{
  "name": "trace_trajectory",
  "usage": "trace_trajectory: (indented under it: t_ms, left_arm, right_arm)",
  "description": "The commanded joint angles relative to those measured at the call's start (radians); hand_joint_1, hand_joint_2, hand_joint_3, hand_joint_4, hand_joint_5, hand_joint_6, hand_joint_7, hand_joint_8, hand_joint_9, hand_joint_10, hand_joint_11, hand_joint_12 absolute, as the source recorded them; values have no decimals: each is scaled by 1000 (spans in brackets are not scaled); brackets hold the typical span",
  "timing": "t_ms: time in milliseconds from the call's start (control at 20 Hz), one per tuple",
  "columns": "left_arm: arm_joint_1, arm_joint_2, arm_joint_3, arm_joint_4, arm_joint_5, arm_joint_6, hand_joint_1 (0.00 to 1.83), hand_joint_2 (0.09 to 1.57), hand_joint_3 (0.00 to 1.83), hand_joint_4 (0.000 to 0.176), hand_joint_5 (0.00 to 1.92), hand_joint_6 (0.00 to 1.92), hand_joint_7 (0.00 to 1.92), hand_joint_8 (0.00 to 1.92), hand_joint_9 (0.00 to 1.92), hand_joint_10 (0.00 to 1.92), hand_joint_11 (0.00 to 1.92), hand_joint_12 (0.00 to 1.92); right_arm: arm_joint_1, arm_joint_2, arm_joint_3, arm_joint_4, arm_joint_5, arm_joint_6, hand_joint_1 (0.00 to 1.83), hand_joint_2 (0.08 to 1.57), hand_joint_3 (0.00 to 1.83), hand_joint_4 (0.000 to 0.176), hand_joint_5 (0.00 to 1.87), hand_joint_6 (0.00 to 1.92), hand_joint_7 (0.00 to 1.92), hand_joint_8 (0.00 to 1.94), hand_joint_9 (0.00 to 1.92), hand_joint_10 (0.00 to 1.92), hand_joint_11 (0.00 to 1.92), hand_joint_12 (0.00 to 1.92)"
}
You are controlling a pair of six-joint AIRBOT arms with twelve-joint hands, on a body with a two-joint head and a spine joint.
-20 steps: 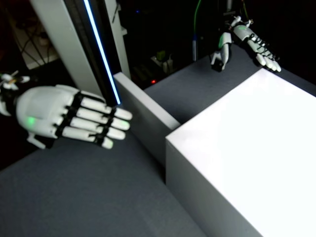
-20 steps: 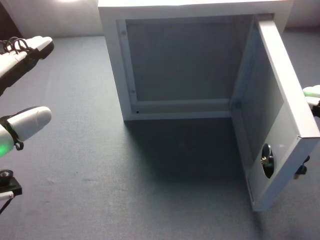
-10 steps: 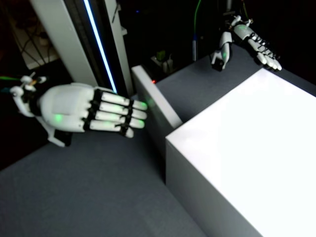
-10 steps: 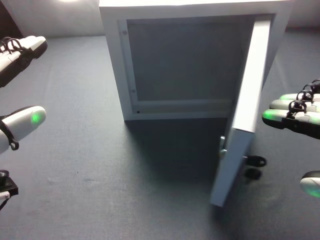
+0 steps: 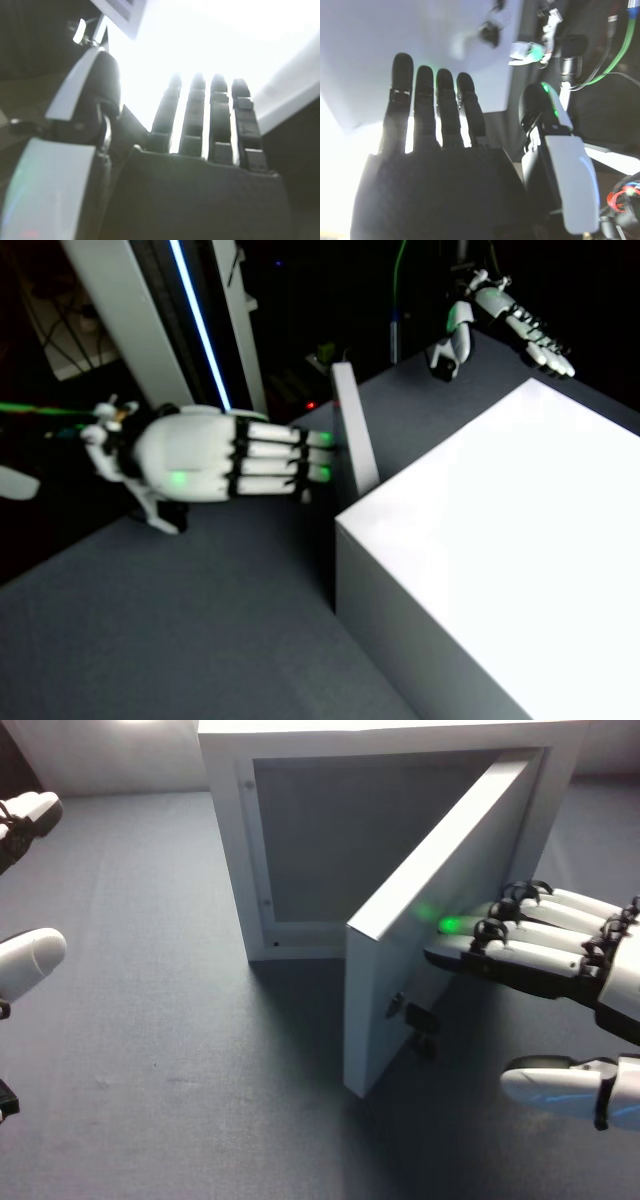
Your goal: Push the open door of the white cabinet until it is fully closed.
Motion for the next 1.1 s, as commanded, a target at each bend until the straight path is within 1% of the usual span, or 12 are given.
trace_trajectory:
  t_ms: [0, 50, 150, 250, 450, 500, 550, 650, 800, 850, 950, 1050]
  left_arm:
    - [-2, 9, 1, -22, -140, -5, 178, 1450, 0, 0, 11, 3, 0, 0, 0, 0, 0, 0]
    - [-2, 9, 1, -23, -141, -5, 175, 1451, 0, 0, 5, 0, 0, 0, 0, 0, 0, 0]
    - [-2, 9, 1, -25, -142, -4, 141, 1451, 1, 0, 7, 1, 0, 0, 0, 0, 0, 0]
    - [-1, 9, 0, -26, -143, -4, 116, 1447, 0, 0, 0, 0, 0, 0, 0, 0, 0, 0]
    - [1, 9, 0, -29, -145, -4, 116, 1450, 1, 0, 0, 0, 0, 0, 0, 0, 0, 0]
    - [1, 8, 0, -29, -146, -4, 140, 1448, 0, 0, 0, 0, 0, 0, 0, 0, 0, 0]
    - [2, 8, -1, -29, -146, -4, 170, 1450, 0, 0, 0, 0, 0, 0, 0, 0, 0, 0]
    - [3, 8, -1, -29, -146, -4, 177, 1448, 0, 0, 0, 0, 0, 0, 0, 0, 0, 0]
    - [3, 5, -1, -29, -147, -4, 162, 1447, 0, 0, 0, 0, 0, 0, 0, 0, 0, 0]
    - [3, 3, -1, -29, -147, -4, 178, 1450, 0, 0, 1, 0, 0, 0, 0, 0, 0, 0]
    - [4, -4, 0, -29, -147, -4, 180, 1445, 0, 0, 3, 1, 0, 0, 0, 0, 0, 0]
    - [4, -8, 2, -29, -146, -4, 211, 1450, 0, 0, 5, 2, 0, 0, 0, 0, 0, 0]
  right_arm:
    - [23, -9, 9, 5, 104, 12, 285, 1302, 0, 0, 169, 7, 142, 3, 1, 400, 0, 893]
    - [33, -17, 14, -2, 97, 14, 293, 1304, 0, 0, 168, 6, 138, 1, 0, 403, 0, 927]
    - [58, -35, 23, -15, 80, 15, 282, 1318, 2, 0, 142, 6, 114, 5, 14, 310, 0, 785]
    - [85, -56, 37, -28, 64, 19, 371, 1305, 0, 0, 175, 18, 148, 10, 56, 287, 0, 833]
    - [135, -102, 65, -41, 27, 21, 526, 1271, 0, 0, 185, 7, 160, 2, 80, 175, 0, 660]
    - [147, -113, 72, -43, 18, 21, 503, 1276, 0, 0, 173, 3, 167, 2, 84, 144, 0, 730]
    - [158, -125, 81, -46, 8, 21, 494, 1283, 0, 0, 157, 0, 144, 0, 70, 107, 0, 673]
    - [183, -145, 94, -55, -11, 22, 414, 1298, 1, 0, 93, 0, 79, 0, 43, 50, 0, 409]
    - [214, -175, 121, -56, -42, 22, 414, 1280, 2, 0, 73, 0, 115, 1, 110, 29, 0, 519]
    - [224, -187, 132, -57, -52, 22, 315, 1319, 5, 0, 38, 0, 88, 0, 77, 9, 0, 351]
    - [249, -213, 156, -58, -72, 22, 199, 1356, 4, 0, 18, 1, 42, 0, 24, 2, 0, 171]
    - [271, -229, 175, -58, -105, 20, 159, 1345, 0, 0, 42, 1, 62, 4, 39, 3, 0, 331]
